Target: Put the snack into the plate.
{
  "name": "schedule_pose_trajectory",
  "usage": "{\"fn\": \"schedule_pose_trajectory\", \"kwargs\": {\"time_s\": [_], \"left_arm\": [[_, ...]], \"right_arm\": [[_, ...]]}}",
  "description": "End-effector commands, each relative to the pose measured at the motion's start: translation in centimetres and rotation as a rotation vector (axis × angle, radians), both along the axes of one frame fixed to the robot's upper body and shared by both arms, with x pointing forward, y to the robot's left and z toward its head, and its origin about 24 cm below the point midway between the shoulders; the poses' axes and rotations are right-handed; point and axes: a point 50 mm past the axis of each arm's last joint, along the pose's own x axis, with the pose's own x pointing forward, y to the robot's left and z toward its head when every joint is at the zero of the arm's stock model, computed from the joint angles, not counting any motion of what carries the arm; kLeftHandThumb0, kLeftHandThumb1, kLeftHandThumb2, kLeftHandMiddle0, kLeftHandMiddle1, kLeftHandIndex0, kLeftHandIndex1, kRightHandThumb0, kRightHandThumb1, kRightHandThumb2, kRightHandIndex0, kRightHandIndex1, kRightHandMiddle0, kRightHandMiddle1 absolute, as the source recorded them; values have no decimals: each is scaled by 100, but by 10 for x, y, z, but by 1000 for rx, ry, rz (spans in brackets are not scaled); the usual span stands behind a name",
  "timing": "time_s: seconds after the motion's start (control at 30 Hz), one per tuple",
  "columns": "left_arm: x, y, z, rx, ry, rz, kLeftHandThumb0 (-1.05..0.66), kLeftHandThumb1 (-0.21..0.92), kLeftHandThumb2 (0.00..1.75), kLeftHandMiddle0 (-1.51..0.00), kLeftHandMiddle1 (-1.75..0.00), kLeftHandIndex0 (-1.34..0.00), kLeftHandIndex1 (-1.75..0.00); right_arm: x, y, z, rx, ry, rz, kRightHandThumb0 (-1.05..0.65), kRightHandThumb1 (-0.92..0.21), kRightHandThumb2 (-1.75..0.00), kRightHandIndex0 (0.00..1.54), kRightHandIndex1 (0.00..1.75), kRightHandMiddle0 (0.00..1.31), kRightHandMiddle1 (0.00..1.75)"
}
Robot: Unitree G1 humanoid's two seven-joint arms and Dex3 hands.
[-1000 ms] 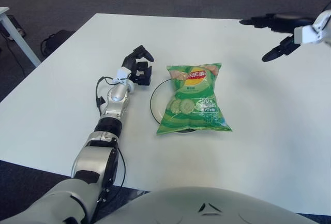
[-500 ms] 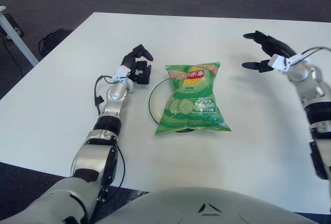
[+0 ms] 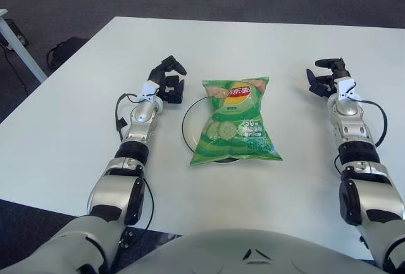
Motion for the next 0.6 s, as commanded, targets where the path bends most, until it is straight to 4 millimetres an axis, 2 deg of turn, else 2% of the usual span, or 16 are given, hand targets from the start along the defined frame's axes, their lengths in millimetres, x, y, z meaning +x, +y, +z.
{"fn": "schedule_pose_trajectory", "kwargs": {"time_s": [0.0,0.13,0.37,0.57], "left_arm": [[-31,4,-53,-8,181,32,-47,33,130,-120,-175,-60,-175],[-31,5,-53,-4,186,35,-47,33,130,-120,-175,-59,-175],[-31,4,-53,-11,190,39,-47,35,128,-118,-175,-58,-175],[-32,5,-53,-23,191,38,-47,35,127,-118,-175,-58,-175]], "right_arm": [[-5,7,-14,93,30,-40,2,-64,-90,44,164,14,174],[-11,17,-26,110,49,-60,0,-56,-97,55,155,22,174],[-17,33,-33,133,73,-64,0,-29,-123,76,138,47,175],[-26,41,-40,185,112,-35,0,-15,-143,80,149,56,175]]}}
